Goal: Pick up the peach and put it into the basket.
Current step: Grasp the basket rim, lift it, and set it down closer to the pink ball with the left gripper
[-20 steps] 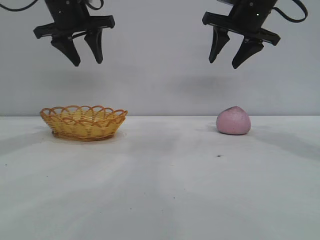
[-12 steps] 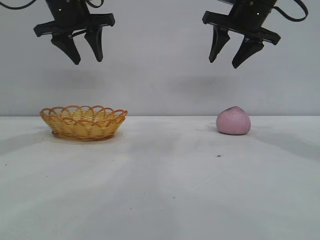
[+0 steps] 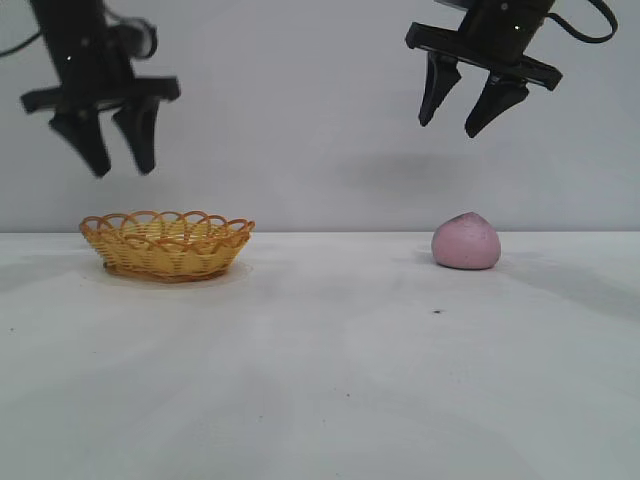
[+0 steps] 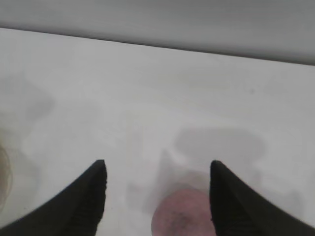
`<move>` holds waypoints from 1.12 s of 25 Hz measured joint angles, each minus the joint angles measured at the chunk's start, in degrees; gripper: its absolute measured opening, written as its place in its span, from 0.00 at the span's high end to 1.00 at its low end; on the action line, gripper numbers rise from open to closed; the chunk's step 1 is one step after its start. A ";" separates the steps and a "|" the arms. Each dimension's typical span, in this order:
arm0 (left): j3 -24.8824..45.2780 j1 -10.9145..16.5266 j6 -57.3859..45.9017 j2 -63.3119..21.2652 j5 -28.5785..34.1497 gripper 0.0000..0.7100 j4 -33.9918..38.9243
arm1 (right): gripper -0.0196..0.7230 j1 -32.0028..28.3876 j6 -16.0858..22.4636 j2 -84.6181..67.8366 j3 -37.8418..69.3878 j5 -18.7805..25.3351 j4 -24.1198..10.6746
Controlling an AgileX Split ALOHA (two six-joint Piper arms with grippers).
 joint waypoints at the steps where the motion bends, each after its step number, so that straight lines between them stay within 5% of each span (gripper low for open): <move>1: 0.00 0.14 0.23 0.75 0.26 0.50 0.00 | 0.45 0.00 -0.16 0.00 0.00 0.11 0.00; 5: 0.00 0.25 0.93 3.27 0.28 0.50 -0.37 | 0.45 0.00 -0.74 0.00 0.00 0.33 0.00; 10: -0.24 0.28 0.91 5.41 0.01 0.90 -2.38 | 0.45 0.00 -0.85 0.00 0.00 0.69 0.00; 13: -0.51 0.50 0.91 5.28 0.01 0.90 -5.63 | 0.45 0.00 -1.01 0.00 0.00 0.91 -0.22; 14: -0.51 0.63 0.91 4.98 0.01 1.00 -7.54 | 0.45 0.00 -1.01 0.00 0.00 1.06 -0.22; 16: 1.30 0.74 0.79 3.34 -0.58 1.00 -11.57 | 0.45 -0.10 -1.07 -0.15 0.00 1.50 -0.35; 21: 13.76 -0.41 4.43 -5.32 -6.85 1.00 -25.27 | 0.45 -0.62 -1.07 -0.77 0.00 3.25 -1.54; 28: 37.76 -10.25 12.99 -15.29 -22.34 1.00 -42.62 | 0.45 -0.62 -1.15 -1.13 0.00 4.93 -1.90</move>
